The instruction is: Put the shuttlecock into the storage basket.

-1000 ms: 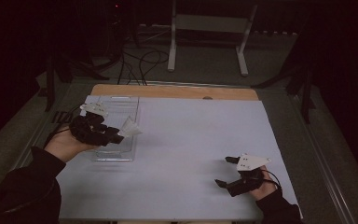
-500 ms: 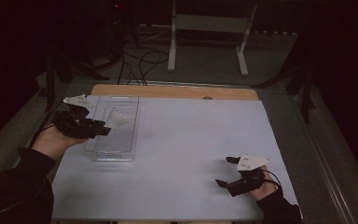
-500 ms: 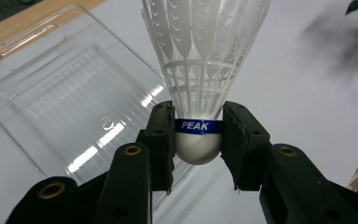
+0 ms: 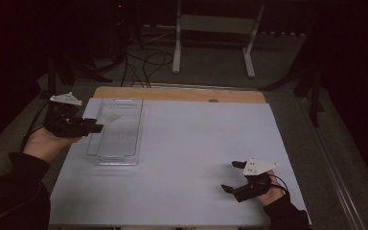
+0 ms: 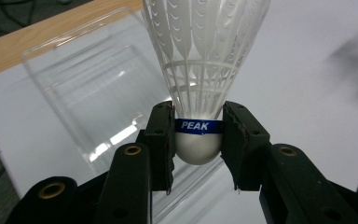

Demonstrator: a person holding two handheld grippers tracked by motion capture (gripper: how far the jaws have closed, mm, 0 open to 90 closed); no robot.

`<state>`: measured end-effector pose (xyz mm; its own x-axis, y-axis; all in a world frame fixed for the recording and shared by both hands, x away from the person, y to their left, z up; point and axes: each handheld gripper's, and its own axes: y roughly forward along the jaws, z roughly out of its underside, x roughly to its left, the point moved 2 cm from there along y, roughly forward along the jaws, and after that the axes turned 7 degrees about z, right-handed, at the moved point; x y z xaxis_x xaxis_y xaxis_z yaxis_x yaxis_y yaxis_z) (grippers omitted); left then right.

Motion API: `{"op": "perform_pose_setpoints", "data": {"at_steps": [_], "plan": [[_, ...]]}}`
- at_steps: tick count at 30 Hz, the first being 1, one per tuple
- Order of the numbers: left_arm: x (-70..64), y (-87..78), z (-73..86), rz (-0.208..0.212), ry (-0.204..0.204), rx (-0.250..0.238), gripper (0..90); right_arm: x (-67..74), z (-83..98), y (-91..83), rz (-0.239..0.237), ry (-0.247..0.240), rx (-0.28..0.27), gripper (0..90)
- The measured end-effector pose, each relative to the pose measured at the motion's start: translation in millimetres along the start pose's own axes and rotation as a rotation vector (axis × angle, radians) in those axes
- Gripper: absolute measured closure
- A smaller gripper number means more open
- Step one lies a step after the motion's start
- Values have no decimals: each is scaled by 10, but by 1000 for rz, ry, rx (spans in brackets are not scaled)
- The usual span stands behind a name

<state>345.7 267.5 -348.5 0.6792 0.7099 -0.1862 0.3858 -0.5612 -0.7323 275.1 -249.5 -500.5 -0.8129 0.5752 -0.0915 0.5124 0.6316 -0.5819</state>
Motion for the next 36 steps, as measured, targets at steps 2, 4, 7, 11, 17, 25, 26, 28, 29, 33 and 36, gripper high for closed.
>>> {"op": "perform_pose_setpoints", "data": {"at_steps": [2, 4, 7, 11, 17, 25, 26, 28, 29, 33, 36], "plan": [[25, -2, 21, -14, -17, 0, 654, -2, -1, -3, 1, 2, -1, 89], [48, 5, 44, -28, -34, -1, 654, -1, -2, -2, -1, 0, -2, 89], [84, 23, 85, -51, -53, 1, 654, 1, -3, -3, -3, 0, -2, 89], [123, 60, 146, -63, -78, 4, 654, 1, -3, -1, -3, 0, 1, 89], [154, 151, 252, -58, -113, 12, 653, 1, -4, 8, -4, -5, 4, 89], [199, 286, 397, -48, -101, 20, 653, 10, -5, 19, -10, -7, 10, 89], [205, 296, 410, -48, -107, 21, 653, 11, -5, 19, -13, -5, 7, 89], [204, 323, 441, -42, -83, 28, 653, 11, -4, 22, -12, -8, 11, 89], [202, 331, 450, -47, -69, 32, 653, 11, -3, 23, -15, -5, 9, 89], [198, 365, 491, -46, -32, 42, 653, 13, -2, 30, -17, -7, 11, 89], [203, 396, 511, -40, -34, 52, 653, 24, -1, 39, -20, -8, 15, 89]]}}
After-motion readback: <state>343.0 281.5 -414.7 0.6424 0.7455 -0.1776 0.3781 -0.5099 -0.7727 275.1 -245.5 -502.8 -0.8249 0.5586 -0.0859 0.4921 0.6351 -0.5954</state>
